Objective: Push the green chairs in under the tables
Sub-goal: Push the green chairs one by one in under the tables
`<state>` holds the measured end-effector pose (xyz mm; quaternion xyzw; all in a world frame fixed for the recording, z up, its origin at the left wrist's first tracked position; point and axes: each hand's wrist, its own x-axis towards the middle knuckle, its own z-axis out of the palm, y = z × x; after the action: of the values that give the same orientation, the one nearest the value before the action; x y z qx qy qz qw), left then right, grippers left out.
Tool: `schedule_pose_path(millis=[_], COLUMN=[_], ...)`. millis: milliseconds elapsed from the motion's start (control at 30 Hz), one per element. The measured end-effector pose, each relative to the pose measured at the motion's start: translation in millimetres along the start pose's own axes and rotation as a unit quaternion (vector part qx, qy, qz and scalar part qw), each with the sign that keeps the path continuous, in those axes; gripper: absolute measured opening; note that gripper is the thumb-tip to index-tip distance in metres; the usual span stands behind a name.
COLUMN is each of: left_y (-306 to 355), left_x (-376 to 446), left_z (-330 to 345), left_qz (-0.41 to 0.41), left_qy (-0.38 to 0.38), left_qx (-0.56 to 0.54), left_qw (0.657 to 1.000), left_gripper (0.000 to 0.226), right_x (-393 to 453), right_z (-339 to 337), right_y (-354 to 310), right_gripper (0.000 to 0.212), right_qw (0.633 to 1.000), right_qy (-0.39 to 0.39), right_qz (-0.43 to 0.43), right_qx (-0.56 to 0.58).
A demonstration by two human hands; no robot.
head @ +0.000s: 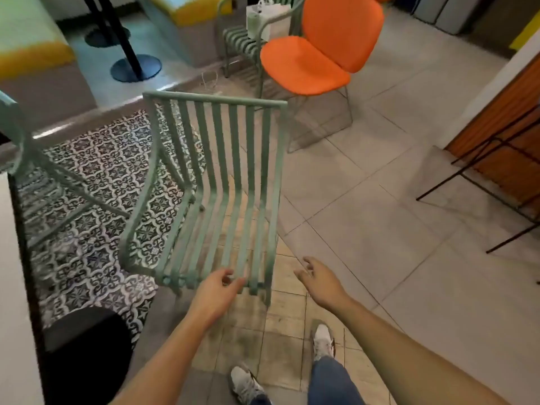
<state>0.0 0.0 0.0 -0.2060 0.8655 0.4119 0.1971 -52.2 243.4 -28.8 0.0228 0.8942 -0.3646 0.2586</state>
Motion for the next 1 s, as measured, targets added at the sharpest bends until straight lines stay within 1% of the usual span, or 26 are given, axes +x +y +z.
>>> schedule_pose_path(millis=[33,133,233,367,433,533,633,767,900,1000], left_y=[11.9,51.3,100.8,169.0,202.3,244.5,274.2,303.8,338.9,372.9], left_x=[5.2,20.4,39.2,69.5,89.0,116.0,146.9,216.6,295.2,345.0], left_z=[8.6,33.8,61.7,101.8,119.1,138.0,147.2,148.9,139.9,120.3], left_qz=[0.003,0.001,0.002,0.021,0.025,0.048,0.065,0.089,0.118,0.115], left_qy=[-0.002,-0.020,-0.015,-0.022,-0.030,-0.031,-0.018,-0.021,-0.012,-0.011], left_qx=[-0.001,0.044,0.080,0.112,0.111,0.135,0.163,0.209,0.255,0.237], left_qw=[1.000,0.999,0.997,0.993,0.993,0.989,0.984,0.974,0.960,0.965], left_gripper=[0.048,0.051,0.051,0.052,0.052,0.053,0.054,0.055,0.055,0.055], right_x=[3.2,14.3,30.5,57.4,72.0,97.7,131.3,196.3,267.0,315.0], right_z=[-10.9,-46.2,-84.4,-150.6,-182.7,-222.6,-250.4,-277.5,-313.2,-345.3], right_y=[7.6,32.4,61.6,102.1,119.1,134.0,136.4,129.4,107.4,79.6], right_gripper=[0.057,0.055,0.056,0.058,0.058,0.058,0.056,0.056,0.056,0.055], right_qw=[1.000,1.000,1.000,1.000,1.000,0.999,0.999,0.999,0.999,0.999], right_qy=[0.006,0.003,-0.006,0.000,0.008,0.014,0.016,0.007,0.010,0.008], right_qz=[0.003,-0.003,-0.007,-0.001,0.009,0.015,0.023,0.017,0.016,0.017], right_qx=[0.004,-0.008,-0.015,-0.022,-0.016,-0.025,-0.029,-0.033,-0.047,-0.049])
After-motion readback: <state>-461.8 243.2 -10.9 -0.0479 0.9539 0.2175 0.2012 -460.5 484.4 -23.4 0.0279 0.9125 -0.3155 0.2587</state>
